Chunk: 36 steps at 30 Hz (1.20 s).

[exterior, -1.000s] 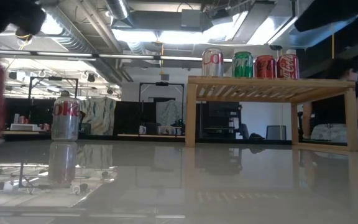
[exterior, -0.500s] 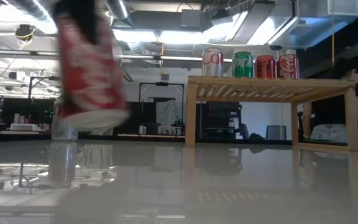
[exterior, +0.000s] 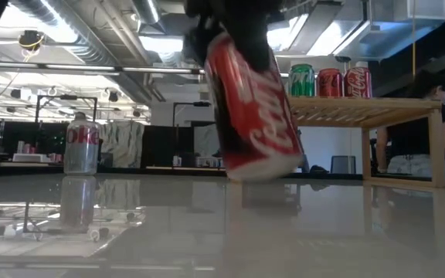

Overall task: Place canned beverage on shelf
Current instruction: Put the red white soda can on the shelf aligned with the other red white soda can

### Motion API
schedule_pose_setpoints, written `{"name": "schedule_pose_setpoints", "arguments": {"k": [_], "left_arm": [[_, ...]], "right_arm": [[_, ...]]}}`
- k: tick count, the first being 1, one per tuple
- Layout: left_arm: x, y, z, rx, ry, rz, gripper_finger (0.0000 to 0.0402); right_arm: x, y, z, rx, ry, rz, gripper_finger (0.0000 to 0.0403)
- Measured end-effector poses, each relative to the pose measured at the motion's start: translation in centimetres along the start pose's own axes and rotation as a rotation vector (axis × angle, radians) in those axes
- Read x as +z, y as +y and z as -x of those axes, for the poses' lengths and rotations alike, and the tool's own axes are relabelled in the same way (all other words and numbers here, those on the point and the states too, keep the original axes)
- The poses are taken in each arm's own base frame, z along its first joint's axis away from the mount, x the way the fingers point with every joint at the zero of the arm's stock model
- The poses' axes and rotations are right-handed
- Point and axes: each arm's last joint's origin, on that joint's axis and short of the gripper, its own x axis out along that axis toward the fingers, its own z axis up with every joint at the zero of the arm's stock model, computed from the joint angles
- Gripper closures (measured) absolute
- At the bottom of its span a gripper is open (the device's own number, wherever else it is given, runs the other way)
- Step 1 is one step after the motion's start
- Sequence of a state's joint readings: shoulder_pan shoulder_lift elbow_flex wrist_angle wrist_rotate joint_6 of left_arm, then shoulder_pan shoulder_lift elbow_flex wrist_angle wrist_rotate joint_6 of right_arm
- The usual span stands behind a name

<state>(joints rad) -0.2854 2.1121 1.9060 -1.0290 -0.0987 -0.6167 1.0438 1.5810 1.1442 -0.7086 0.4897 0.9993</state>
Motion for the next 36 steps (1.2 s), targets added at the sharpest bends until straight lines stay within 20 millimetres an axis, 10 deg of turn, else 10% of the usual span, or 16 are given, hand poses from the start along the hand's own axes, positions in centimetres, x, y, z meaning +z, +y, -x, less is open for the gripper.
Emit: {"name": "schedule_pose_setpoints", "arguments": {"k": [29, 36], "left_arm": [[0.8, 0.0, -1.3, -0.060, 0.006, -0.078, 0.0066], [0.3, -0.4, 1.0, -0.075, -0.019, -0.097, 0.0066]], "right_arm": [[0.2, -0.1, -0.1, -0.021, -0.029, 0.007, 0.0052], [0.2, -0.1, -0.1, -0.019, -0.030, 0.006, 0.0052]]}}
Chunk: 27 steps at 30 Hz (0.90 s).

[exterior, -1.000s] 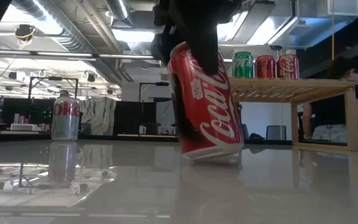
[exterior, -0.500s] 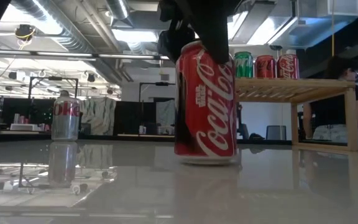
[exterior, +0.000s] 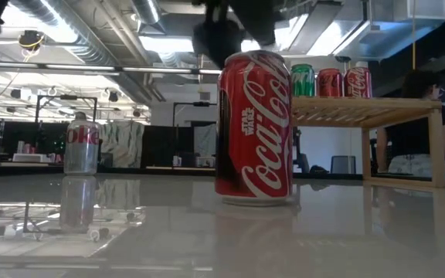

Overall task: Place canned beverage on shelf
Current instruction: Put the red white soda can on the shelf aligned with the other red white soda can

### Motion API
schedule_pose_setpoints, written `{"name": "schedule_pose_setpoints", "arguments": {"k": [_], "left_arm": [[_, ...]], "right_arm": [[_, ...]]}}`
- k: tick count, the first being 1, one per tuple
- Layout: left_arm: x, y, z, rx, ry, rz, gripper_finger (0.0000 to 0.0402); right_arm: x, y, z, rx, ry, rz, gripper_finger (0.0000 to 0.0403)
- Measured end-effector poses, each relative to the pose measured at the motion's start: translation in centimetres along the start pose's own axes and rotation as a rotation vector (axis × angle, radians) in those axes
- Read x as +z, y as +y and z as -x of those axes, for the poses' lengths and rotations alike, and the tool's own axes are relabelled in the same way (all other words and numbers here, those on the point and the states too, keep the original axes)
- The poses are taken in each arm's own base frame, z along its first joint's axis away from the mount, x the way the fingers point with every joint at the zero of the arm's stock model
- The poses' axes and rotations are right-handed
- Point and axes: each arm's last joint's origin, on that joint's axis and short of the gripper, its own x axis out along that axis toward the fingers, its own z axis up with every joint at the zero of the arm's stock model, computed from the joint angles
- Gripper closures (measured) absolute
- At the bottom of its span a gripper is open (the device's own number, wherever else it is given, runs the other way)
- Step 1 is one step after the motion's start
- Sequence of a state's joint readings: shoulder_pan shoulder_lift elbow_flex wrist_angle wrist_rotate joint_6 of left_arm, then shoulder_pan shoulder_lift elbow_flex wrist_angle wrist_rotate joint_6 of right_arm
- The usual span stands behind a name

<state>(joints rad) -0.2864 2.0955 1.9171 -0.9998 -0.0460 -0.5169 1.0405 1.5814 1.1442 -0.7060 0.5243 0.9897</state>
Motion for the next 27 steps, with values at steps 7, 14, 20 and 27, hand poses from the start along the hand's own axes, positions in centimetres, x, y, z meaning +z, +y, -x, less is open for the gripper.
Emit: {"name": "schedule_pose_setpoints", "arguments": {"k": [7, 14, 20, 27], "left_arm": [[-2.4, -2.6, 4.0, 0.107, -0.095, -0.116, 0.0065], [-7.2, -4.8, 2.9, 0.242, -0.129, -0.164, 0.0065], [-11.5, -5.7, -1.8, 0.311, -0.239, -0.158, 0.0065], [-14.8, -4.5, -6.9, 0.299, -0.444, -0.138, 0.0065]], "right_arm": [[0.2, -0.1, 0.0, -0.031, -0.054, -0.002, 0.0052], [1.0, -0.6, -0.3, -0.125, -0.178, -0.017, 0.0052], [2.9, -1.8, -1.3, -0.185, -0.221, -0.006, 0.0052], [7.0, -3.3, -3.1, -0.130, -0.276, 0.043, 0.0052]]}}
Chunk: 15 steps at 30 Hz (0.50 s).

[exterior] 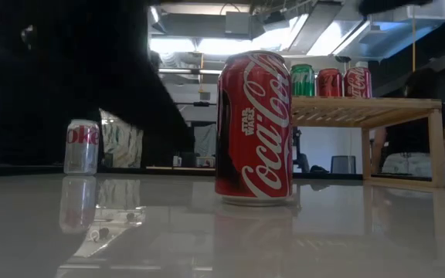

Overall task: Place canned beverage on shelf
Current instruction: Put the red white soda can on the shelf aligned with the other red white soda can

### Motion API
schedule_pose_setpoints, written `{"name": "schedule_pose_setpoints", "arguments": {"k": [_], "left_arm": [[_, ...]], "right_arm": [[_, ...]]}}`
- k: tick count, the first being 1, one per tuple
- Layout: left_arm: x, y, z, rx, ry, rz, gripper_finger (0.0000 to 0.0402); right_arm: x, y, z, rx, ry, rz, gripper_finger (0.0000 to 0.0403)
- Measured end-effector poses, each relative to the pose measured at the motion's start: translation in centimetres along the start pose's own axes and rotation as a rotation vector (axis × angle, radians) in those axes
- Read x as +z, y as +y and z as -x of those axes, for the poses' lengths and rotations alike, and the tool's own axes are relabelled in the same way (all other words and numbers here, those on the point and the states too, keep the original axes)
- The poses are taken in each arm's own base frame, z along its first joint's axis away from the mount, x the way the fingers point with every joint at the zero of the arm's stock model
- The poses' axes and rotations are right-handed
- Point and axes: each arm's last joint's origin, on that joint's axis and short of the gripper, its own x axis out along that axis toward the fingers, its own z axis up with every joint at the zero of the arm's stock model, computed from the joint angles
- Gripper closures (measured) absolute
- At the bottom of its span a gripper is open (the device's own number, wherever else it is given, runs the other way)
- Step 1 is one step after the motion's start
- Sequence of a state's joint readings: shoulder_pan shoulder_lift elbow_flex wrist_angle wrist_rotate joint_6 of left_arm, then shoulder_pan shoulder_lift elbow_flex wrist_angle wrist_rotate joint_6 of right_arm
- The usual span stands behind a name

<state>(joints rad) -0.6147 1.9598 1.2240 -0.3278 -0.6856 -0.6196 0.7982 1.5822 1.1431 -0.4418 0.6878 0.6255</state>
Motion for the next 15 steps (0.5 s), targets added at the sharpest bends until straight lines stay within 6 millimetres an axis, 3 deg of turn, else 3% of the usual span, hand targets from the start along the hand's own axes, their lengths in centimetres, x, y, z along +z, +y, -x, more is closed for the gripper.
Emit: {"name": "schedule_pose_setpoints", "arguments": {"k": [4, 15], "left_arm": [[-1.8, 0.5, -1.3, -0.018, -0.074, 0.026, 0.0065], [-3.1, 1.3, -2.6, -0.134, -0.244, 0.022, 0.0066]], "right_arm": [[2.0, -1.1, -1.5, 0.049, -0.046, 0.015, 0.0052], [4.9, -5.5, -5.3, 0.025, -0.071, -0.062, 0.0052]]}}
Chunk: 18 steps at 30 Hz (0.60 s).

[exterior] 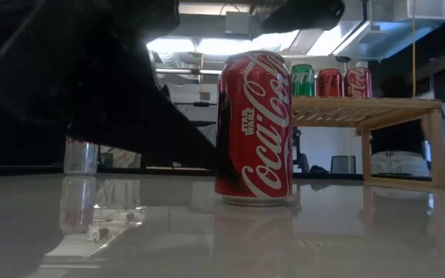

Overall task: Place canned beverage on shelf
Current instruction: Put the red white soda can on the shelf aligned with the other red white soda can

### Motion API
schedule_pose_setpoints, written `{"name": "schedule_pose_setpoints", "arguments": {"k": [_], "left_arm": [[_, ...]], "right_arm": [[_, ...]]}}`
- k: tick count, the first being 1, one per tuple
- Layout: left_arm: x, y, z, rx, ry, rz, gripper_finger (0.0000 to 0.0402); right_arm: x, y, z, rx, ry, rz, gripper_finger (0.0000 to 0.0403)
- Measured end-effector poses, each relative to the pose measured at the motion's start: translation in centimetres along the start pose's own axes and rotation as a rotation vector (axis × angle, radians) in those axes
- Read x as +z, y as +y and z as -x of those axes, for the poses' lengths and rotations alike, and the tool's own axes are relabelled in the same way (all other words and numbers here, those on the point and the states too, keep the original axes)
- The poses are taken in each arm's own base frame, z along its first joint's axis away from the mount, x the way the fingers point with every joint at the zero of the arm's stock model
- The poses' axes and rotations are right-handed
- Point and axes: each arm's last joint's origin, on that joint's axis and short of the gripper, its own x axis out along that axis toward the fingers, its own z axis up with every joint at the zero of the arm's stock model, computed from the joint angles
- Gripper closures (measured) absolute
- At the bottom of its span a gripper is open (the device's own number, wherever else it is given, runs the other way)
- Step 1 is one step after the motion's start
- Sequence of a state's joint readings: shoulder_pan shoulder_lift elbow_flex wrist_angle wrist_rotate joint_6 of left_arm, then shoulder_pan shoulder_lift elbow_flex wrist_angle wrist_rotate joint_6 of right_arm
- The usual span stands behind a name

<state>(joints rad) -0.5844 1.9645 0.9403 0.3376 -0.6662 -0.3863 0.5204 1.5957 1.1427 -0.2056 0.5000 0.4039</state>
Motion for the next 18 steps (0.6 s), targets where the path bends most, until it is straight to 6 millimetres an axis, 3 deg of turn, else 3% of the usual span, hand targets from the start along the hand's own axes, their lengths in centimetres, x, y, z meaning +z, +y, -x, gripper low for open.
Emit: {"name": "schedule_pose_setpoints", "arguments": {"k": [6, 18], "left_arm": [[-0.2, 0.8, -0.4, 0.015, 0.002, -0.004, 0.0066], [0.7, 2.7, -2.0, 0.003, 0.015, -0.039, 0.0066]], "right_arm": [[0.2, -1.0, -1.5, 0.068, 0.038, 0.017, 0.0052], [-1.6, -1.6, -5.0, 0.038, 0.123, 0.070, 0.0052]]}}
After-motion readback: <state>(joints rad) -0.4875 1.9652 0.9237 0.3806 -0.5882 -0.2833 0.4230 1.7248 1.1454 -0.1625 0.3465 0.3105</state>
